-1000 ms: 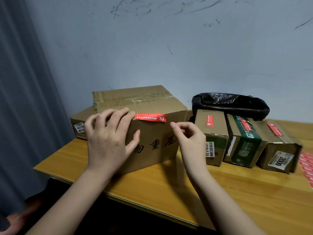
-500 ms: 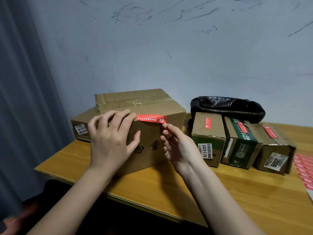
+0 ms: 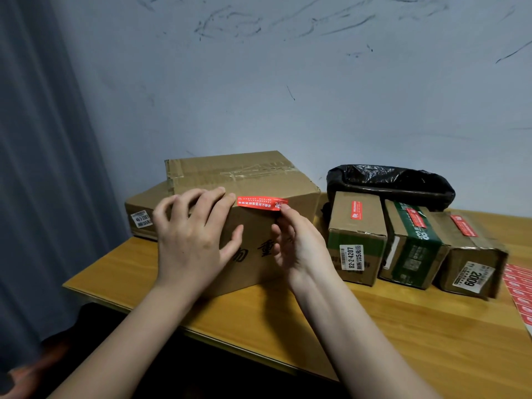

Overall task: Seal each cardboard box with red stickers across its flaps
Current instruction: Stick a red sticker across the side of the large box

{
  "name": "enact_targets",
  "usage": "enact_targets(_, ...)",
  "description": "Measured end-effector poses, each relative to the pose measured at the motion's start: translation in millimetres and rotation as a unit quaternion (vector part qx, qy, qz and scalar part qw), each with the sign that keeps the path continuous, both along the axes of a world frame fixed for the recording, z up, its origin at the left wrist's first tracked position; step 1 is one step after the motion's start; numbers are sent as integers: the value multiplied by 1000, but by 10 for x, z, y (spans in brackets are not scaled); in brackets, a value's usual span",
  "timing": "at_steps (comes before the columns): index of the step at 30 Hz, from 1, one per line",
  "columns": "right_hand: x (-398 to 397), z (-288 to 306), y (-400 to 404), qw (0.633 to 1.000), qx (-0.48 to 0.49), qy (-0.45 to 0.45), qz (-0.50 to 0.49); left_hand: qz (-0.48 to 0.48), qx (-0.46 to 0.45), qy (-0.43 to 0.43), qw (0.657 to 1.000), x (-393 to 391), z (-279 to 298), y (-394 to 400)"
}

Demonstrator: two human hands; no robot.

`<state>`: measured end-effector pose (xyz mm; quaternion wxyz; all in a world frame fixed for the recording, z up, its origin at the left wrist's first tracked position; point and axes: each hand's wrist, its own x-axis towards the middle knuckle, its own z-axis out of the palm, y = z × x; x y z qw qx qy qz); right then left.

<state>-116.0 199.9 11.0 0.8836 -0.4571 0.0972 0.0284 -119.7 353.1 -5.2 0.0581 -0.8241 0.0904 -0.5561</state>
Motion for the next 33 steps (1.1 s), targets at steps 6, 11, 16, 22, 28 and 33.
enact_targets(6, -30, 47, 2, 998, 11, -51, -41, 12, -3, 13, 1000, 33, -1, 22)
enact_targets(11, -62, 40, 0, 992, 2, -101, -73, 5, -3, 7, 1000, 26, -11, 6)
enact_targets(16, -49, 14, 14, 963, -134, -191, -136, 9, -4, 4, 1000, 35, -9, 3)
enact_targets(22, 1, 127, -37, 946, -169, -240, -139, 1, -10, -2, 1000, 22, -8, -10)
enact_targets(28, 68, 204, -53, 927, -219, -265, -147, -11, -27, 0, 1000, 18, -3, -4)
enact_targets(33, 92, 267, -24, 913, -234, -299, -146, -17, -26, -2, 1000, 13, 3, 1)
